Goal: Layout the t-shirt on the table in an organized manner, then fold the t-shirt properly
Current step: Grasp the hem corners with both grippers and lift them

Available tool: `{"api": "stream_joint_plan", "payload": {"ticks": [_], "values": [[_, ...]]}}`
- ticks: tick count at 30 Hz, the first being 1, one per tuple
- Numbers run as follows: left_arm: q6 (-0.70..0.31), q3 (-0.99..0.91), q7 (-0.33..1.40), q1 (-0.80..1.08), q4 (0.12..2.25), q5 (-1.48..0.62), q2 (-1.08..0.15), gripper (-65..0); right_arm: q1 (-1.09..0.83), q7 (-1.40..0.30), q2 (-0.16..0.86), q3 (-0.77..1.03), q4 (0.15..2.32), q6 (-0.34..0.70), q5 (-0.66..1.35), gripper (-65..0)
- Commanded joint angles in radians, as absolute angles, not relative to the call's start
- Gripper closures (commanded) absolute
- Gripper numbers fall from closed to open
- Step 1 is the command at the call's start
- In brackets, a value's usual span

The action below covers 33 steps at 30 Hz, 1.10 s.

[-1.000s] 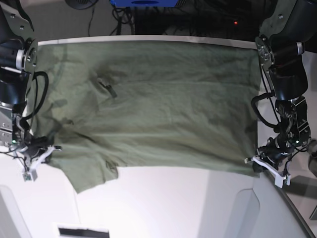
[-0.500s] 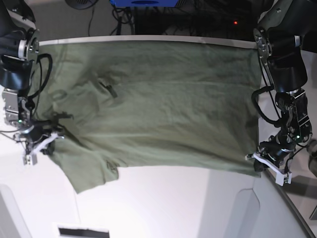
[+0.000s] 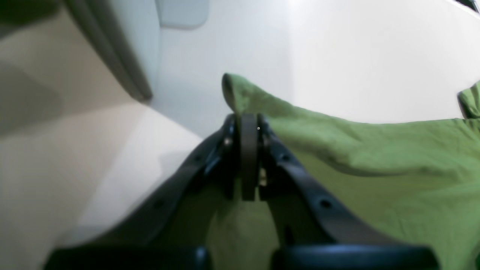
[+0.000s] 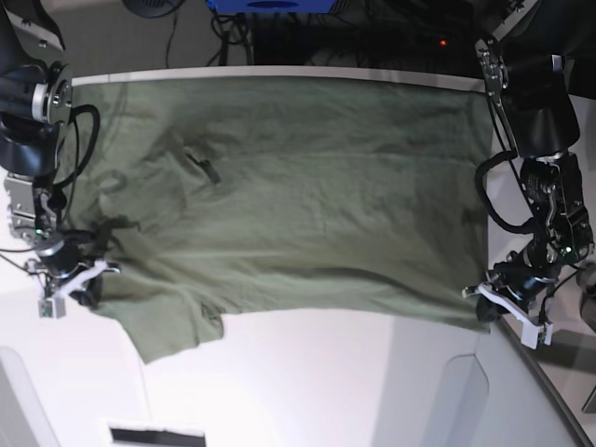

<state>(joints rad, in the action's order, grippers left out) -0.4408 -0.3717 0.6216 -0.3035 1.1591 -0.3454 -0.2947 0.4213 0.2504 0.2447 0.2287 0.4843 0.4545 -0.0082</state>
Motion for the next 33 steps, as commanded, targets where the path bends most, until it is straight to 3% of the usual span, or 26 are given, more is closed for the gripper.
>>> {"api": "stream_joint_plan", "payload": {"ticks": [1,4,33], "values": [[-0.441,-0.377,0.601,-0.308,1.207,-0.363,-0.312,0.0,0.45,0.278,0.254,0.228,0.503,0.49,0.002,0.0],[-0.441,-0.372,0.602,-0.286,1.271,-0.363,-0.312,0.0,0.452,0.278,0.252,0.228,0.503,0.553,0.002,0.0],[-0.441,-0.435,0.604,-0.188,1.333,-0.369,-0.315,0.0,0.372,0.277,0.282,0.237,0.615,0.572,0.002,0.0]]}}
